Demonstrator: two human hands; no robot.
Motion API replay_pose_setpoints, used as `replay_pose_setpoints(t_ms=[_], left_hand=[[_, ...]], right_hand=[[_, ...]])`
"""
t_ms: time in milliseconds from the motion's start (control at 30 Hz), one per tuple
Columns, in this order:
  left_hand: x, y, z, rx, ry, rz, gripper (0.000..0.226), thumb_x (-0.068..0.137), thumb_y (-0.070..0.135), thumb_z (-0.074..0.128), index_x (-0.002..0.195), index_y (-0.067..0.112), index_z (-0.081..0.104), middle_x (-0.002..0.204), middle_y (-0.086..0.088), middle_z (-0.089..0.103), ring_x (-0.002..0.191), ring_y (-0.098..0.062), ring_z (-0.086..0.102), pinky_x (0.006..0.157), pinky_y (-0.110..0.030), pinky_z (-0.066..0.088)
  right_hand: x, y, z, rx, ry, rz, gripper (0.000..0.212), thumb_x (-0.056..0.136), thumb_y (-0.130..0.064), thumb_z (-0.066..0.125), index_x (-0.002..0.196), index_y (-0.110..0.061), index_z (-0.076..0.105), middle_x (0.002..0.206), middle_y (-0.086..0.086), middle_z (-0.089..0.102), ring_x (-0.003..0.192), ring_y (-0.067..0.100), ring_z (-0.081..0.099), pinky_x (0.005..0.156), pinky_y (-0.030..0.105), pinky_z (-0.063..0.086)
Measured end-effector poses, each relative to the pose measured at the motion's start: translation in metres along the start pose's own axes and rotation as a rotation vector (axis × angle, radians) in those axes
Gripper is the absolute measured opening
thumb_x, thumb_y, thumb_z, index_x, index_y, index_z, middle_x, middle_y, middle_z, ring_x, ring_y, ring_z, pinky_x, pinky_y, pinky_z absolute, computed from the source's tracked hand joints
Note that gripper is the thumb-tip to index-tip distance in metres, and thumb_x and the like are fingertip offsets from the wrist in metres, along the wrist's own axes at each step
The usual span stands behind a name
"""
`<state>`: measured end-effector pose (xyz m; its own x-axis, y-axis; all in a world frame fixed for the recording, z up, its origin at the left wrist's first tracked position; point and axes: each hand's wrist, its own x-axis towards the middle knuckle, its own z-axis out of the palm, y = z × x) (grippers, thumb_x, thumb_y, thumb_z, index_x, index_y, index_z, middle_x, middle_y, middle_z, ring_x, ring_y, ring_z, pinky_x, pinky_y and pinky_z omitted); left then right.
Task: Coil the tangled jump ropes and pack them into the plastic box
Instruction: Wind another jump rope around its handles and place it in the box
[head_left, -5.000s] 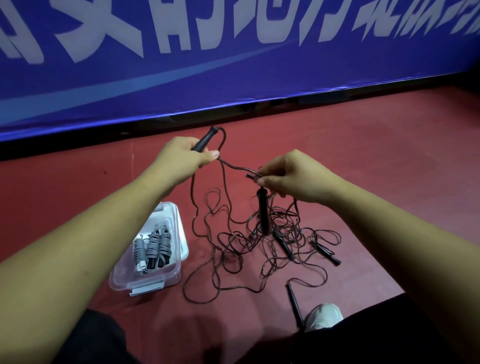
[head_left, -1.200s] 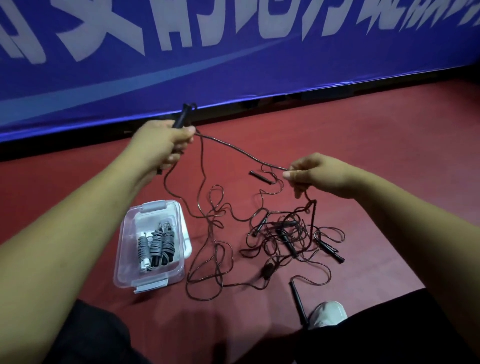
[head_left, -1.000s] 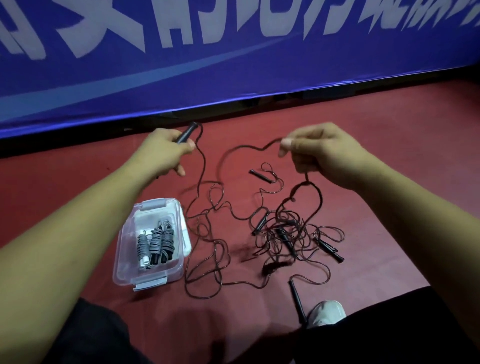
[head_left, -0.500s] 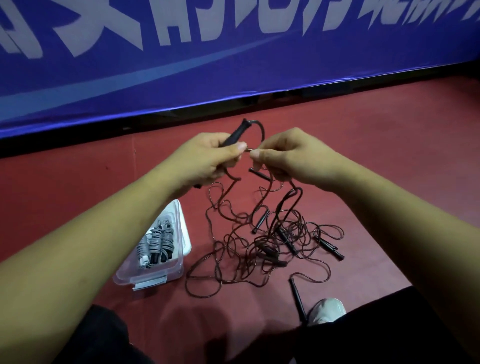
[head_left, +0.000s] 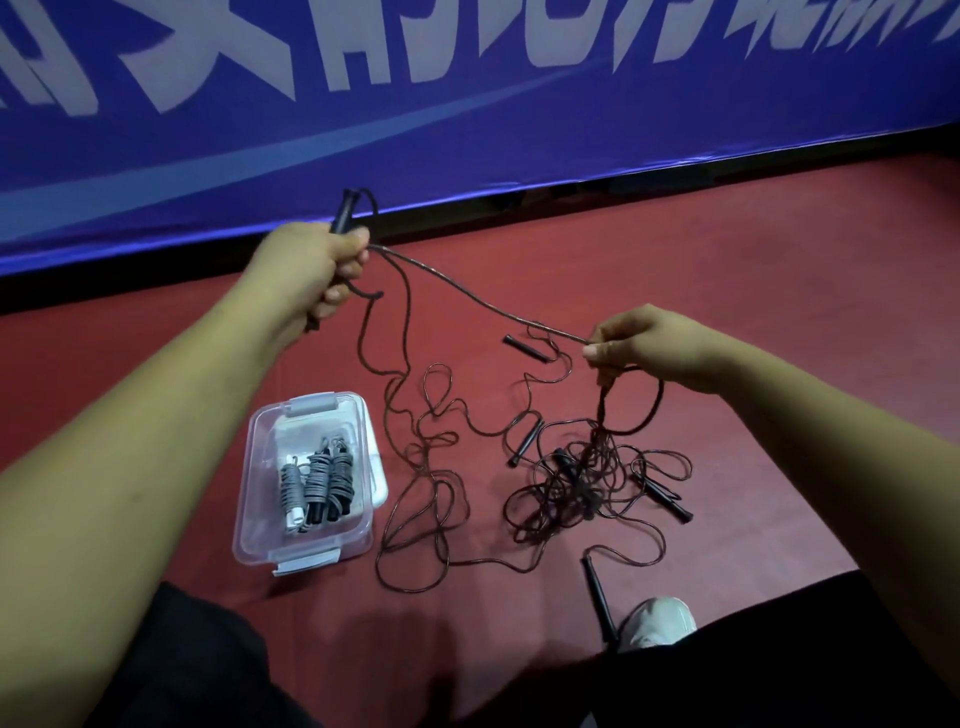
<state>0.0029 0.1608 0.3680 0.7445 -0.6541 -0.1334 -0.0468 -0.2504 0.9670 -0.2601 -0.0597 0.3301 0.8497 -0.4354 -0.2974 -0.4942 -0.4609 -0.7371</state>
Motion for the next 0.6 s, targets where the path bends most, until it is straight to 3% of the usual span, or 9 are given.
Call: replay_pose_setpoints(t_ms=[67,133,200,267,300,400,467,600], left_hand=[[0.001,-0.011,-0.001,0.314,-0.003,-0.014,0.017,0.099,0.020,0.054,0.083,0.016,0.057,0.072,-0.001,0.059,0.033,-0.005,0.046,0.036,-0.017,0.028],[0.001,-0.017,0.002,0.556,-0.021,0.026,0.006,0.097,0.016,0.059,0.096,0.014,0.064,0.093,-0.008,0.069,0.039,-0.008,0.059,0.055,-0.024,0.046],[-0.004,-0.014,0.013,0.599,-0.039,0.118,0.011,0.095,0.015,0.062,0.105,0.014,0.067,0.097,-0.010,0.069,0.043,-0.008,0.063,0.070,-0.021,0.049],[-0.019,-0.004,0.030,0.436,-0.127,0.206,0.014,0.096,0.012,0.061,0.109,0.013,0.068,0.089,-0.008,0.069,0.042,-0.005,0.060,0.051,-0.011,0.042],[-0.028,0.002,0.040,0.338,-0.207,0.214,0.016,0.097,0.012,0.060,0.111,0.012,0.067,0.087,-0.009,0.070,0.044,-0.006,0.061,0.042,-0.013,0.035],[-0.049,0.009,0.062,0.219,-0.458,0.189,0.020,0.099,0.018,0.056,0.116,0.013,0.066,0.077,-0.005,0.072,0.048,-0.013,0.061,0.040,-0.019,0.023],[-0.056,0.009,0.067,0.223,-0.560,0.182,0.017,0.100,0.022,0.054,0.106,0.010,0.064,0.062,0.001,0.065,0.042,-0.011,0.054,0.039,-0.018,0.023],[-0.055,0.011,0.065,0.203,-0.480,0.218,0.015,0.097,0.021,0.059,0.090,0.008,0.060,0.059,-0.002,0.043,0.040,-0.010,0.037,0.038,-0.015,0.026]], right_hand=[[-0.001,-0.008,-0.001,0.010,0.064,-0.028,0.015,0.092,-0.020,0.069,0.080,-0.011,0.072,0.074,0.012,0.069,0.071,0.018,0.065,0.086,0.042,0.053],[-0.003,-0.022,0.003,-0.058,0.077,-0.064,0.015,0.092,-0.021,0.069,0.081,-0.012,0.074,0.068,0.008,0.066,0.064,0.015,0.061,0.074,0.036,0.052],[-0.006,-0.040,0.011,-0.167,0.061,-0.102,0.015,0.091,-0.022,0.070,0.080,-0.013,0.074,0.063,0.003,0.063,0.058,0.012,0.057,0.063,0.029,0.049],[-0.009,-0.058,0.021,-0.203,0.037,-0.143,0.019,0.092,-0.022,0.069,0.074,-0.017,0.072,0.059,0.003,0.062,0.051,0.010,0.053,0.053,0.023,0.043],[-0.010,-0.066,0.025,-0.192,0.039,-0.168,0.020,0.092,-0.023,0.069,0.073,-0.018,0.072,0.059,0.003,0.061,0.050,0.009,0.052,0.051,0.021,0.041],[-0.015,-0.087,0.030,-0.082,0.091,-0.263,0.017,0.091,-0.021,0.070,0.076,-0.015,0.074,0.060,0.001,0.061,0.050,0.007,0.052,0.050,0.019,0.041],[-0.020,-0.095,0.029,-0.026,0.108,-0.309,0.015,0.091,-0.016,0.069,0.079,-0.011,0.075,0.062,0.001,0.064,0.053,0.007,0.055,0.052,0.019,0.043],[-0.023,-0.094,0.027,-0.047,0.046,-0.294,0.015,0.093,-0.025,0.068,0.081,-0.018,0.073,0.072,0.007,0.070,0.062,0.007,0.061,0.062,0.023,0.047]])
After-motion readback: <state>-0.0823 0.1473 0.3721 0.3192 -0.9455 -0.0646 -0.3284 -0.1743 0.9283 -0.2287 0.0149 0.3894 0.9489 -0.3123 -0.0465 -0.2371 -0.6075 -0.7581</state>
